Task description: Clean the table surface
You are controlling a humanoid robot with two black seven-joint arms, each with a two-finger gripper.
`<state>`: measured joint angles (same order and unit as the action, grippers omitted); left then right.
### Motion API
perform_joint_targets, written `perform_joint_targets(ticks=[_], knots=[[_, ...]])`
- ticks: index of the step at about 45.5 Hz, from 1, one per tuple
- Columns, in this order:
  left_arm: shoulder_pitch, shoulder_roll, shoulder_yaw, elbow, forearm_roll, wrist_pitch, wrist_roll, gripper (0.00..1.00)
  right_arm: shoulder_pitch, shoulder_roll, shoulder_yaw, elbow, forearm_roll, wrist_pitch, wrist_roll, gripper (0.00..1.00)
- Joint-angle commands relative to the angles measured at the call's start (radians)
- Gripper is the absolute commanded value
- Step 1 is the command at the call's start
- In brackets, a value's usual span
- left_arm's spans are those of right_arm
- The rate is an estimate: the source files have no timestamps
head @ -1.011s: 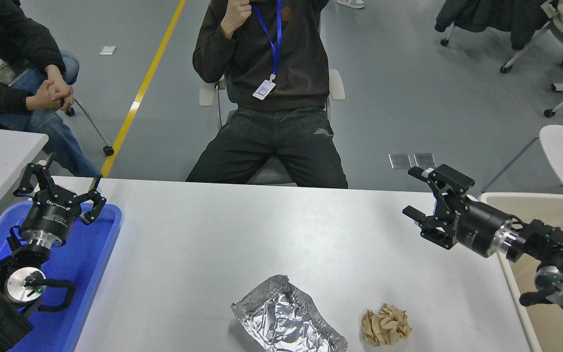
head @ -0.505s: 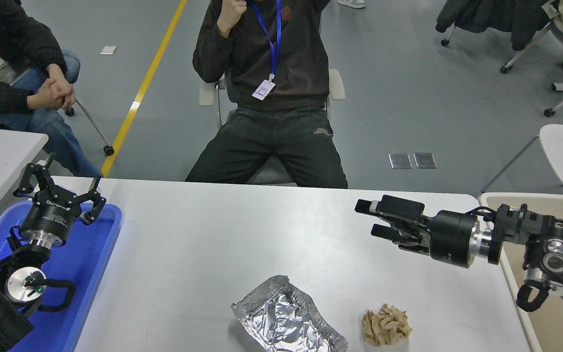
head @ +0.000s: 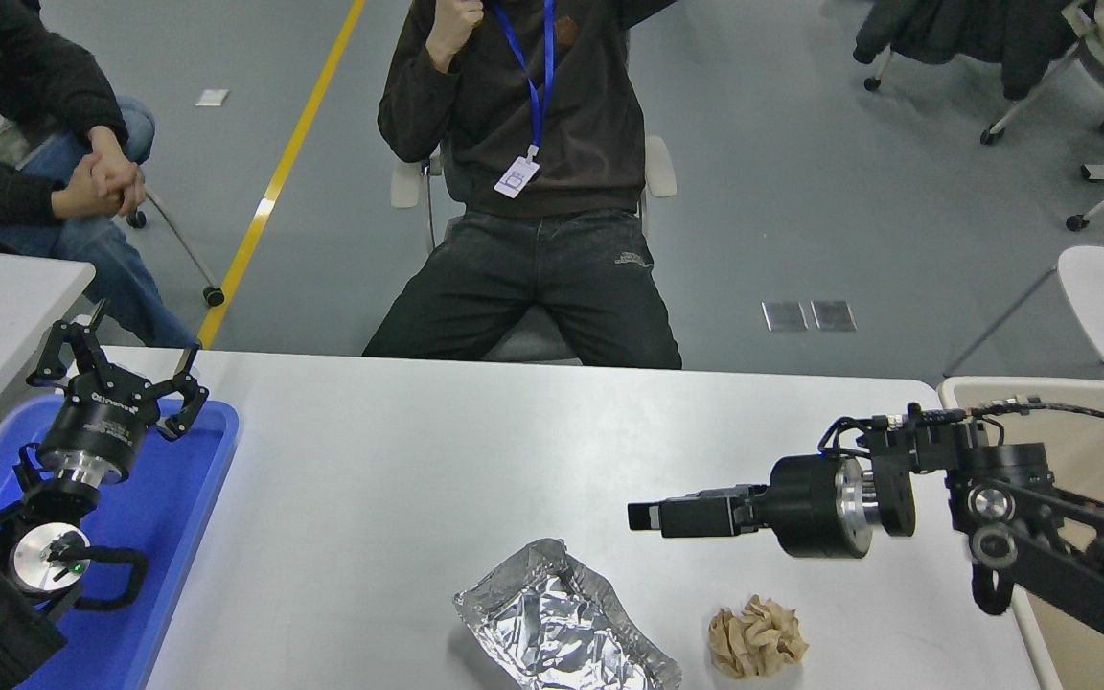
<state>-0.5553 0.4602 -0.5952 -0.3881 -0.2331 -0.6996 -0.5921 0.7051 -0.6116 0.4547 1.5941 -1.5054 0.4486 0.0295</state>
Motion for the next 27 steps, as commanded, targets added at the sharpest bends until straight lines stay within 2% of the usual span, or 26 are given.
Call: perform_joint_targets(ticks=[1,22,27], knots=[[0.000,0.000,0.000,0.000,0.000,0.000,0.000,1.00,0.093,0.070,-0.113,-0.077,-0.067,-0.037,-0.006,0.99],[0.000,0.000,0.000,0.000,0.000,0.000,0.000,1.00,0.131,0.115,-0.166,-0.085,-0.025,-0.033,-0.006,1.00],[0.000,0.000,0.000,0.000,0.001,-0.001,0.000,1.00,0.155,0.101,-0.188,-0.019,-0.047,-0.024,-0.065,0.99]])
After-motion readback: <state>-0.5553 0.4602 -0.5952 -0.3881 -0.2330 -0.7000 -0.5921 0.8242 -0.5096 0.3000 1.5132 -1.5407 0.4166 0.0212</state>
